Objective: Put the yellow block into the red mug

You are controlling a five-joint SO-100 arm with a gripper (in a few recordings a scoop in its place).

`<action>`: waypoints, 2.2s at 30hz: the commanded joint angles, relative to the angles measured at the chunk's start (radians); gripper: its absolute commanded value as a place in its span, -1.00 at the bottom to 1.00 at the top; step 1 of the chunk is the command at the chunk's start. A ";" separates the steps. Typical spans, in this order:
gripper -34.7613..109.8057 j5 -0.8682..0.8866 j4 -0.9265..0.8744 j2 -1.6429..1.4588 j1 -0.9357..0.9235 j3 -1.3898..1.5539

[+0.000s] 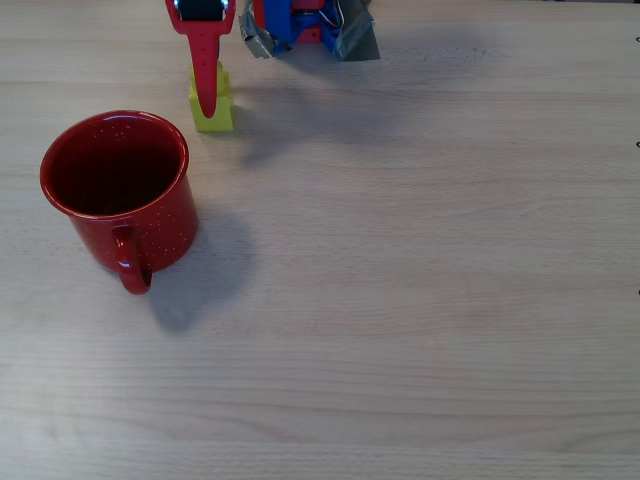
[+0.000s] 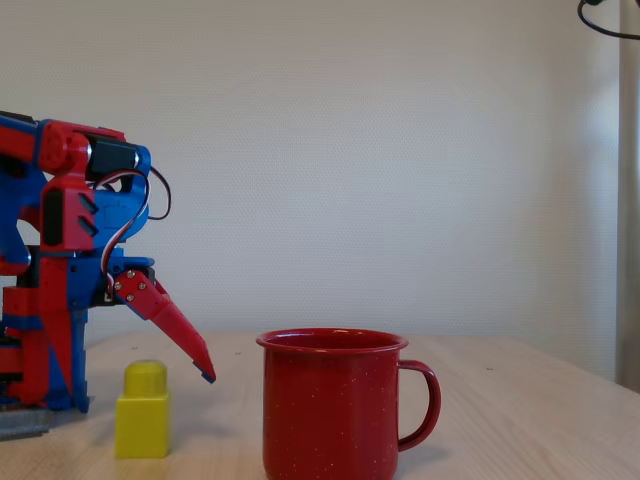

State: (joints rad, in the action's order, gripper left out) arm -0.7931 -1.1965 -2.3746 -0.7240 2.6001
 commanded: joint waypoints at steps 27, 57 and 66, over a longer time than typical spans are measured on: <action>-0.52 0.012 0.181 -0.035 -0.017 0.129; -0.52 0.733 0.023 0.023 0.123 -0.394; -0.52 0.836 -0.107 0.152 0.193 -0.681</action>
State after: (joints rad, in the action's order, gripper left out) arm 0.0092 -1.2655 -2.2243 -0.5308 2.0463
